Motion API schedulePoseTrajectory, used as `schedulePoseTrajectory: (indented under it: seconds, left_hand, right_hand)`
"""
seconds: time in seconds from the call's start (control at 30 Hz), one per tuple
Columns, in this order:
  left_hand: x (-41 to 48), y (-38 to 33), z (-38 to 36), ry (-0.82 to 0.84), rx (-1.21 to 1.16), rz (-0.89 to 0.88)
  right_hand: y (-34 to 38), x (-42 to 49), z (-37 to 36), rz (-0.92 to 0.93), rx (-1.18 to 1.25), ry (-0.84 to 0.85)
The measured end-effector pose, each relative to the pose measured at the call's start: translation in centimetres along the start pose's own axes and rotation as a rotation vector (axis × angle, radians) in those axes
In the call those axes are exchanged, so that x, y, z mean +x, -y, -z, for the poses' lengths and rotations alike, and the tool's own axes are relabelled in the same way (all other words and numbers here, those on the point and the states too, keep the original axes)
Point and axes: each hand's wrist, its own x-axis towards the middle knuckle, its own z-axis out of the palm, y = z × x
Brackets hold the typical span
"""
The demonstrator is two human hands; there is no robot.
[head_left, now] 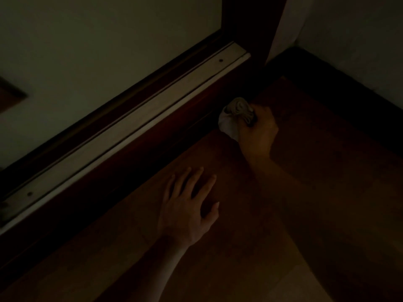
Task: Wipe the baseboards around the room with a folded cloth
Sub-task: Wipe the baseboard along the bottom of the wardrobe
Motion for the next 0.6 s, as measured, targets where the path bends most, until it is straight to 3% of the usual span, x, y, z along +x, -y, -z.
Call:
schedulePoseTrajectory:
  seconds: [0.2, 0.43, 0.6]
  left_hand:
    - [0.0, 0.0, 0.0, -0.003, 0.001, -0.001]
    - [0.0, -0.1, 0.1, -0.010, 0.000, 0.002]
    - [0.0, -0.1, 0.2, -0.008, 0.001, 0.000]
  right_hand:
    - [-0.5, 3.9, 0.6, -0.199, -0.044, -0.131]
    - [-0.5, 0.7, 0.1, -0.048, 0.084, -0.023]
    - [-0.6, 2.2, 0.0, -0.124, 0.070, -0.113]
